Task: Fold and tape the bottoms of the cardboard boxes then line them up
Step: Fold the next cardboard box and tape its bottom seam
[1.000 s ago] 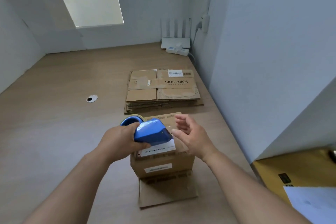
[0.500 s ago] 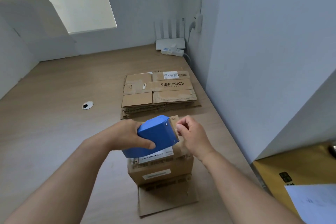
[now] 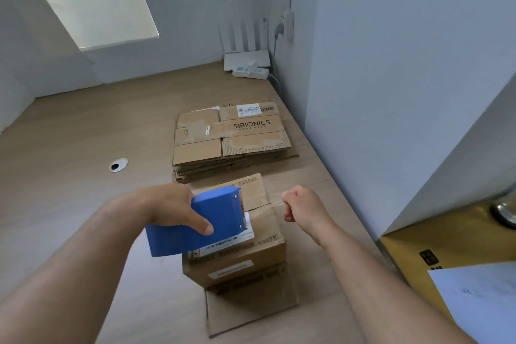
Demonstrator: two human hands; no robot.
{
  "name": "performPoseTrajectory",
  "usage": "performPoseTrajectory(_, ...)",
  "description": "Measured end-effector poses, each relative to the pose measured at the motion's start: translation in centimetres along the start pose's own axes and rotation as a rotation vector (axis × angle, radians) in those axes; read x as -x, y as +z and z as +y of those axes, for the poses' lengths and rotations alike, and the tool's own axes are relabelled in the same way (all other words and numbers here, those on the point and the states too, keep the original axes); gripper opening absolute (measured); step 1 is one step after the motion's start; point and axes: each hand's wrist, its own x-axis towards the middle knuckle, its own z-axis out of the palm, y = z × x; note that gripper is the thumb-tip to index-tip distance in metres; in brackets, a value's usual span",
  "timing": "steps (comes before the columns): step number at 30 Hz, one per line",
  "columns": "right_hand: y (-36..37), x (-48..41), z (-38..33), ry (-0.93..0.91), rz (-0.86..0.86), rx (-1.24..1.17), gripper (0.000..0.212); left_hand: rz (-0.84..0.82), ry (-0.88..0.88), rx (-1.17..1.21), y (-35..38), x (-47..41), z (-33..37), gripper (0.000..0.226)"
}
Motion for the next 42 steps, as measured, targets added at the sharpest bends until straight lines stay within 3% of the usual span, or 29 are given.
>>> performPoseTrajectory(7, 1.2, -1.1, 0.6, 0.04, 0.044, 0.095, 0.02, 0.017, -0.004, 0.04, 1.0, -0.4, -0.1, 0.037)
performPoseTrajectory(11, 2.3, -1.5, 1.0, 0.06, 0.044, 0.146, 0.036, 0.073, -0.035, 0.006, 1.8, -0.6, 0.2, 0.046)
performPoseTrajectory(14, 2.1, -1.5, 0.9, 0.111, 0.046, 0.261, 0.027, 0.142, -0.054, -0.052, 2.7, -0.5, 0.5, 0.048)
performPoseTrajectory(16, 1.3, -1.2, 1.3, 0.165, 0.089, 0.364, 0.046, 0.181, -0.065, -0.082, 3.3, -0.3, 0.4, 0.051)
performPoseTrajectory(19, 1.2, -0.6, 1.5, 0.01, 0.189, 0.338, 0.018, 0.221, -0.065, -0.089, 3.9, 0.3, 0.3, 0.05)
performPoseTrajectory(22, 3.0, 0.3, 0.2, -0.078, 0.18, 0.448, 0.045, 0.231, -0.065, -0.086, 4.2, 0.6, 0.4, 0.049)
performPoseTrajectory(25, 4.6, 0.4, -0.2, -0.098, 0.194, 0.58, 0.047, 0.223, -0.064, -0.06, 4.2, 0.7, 0.5, 0.051)
performPoseTrajectory(30, 4.7, -0.1, 0.4, -0.072, 0.193, 0.484, 0.038, 0.186, -0.035, -0.015, 3.5, 0.8, 0.0, 0.05)
performPoseTrajectory(35, 5.0, -0.5, 0.6, -0.102, 0.218, 0.451, 0.038, 0.074, 0.018, 0.137, 1.7, 1.4, -1.5, 0.036)
performPoseTrajectory(39, 4.1, -0.6, 0.5, -0.111, 0.208, 0.404, 0.038, 0.058, -0.118, 0.122, 0.3, 3.3, -7.6, 0.05)
performPoseTrajectory(42, 3.7, -0.7, 0.6, -0.132, 0.213, 0.419, 0.04, 0.017, -0.211, 0.158, 0.6, 4.4, -12.3, 0.043)
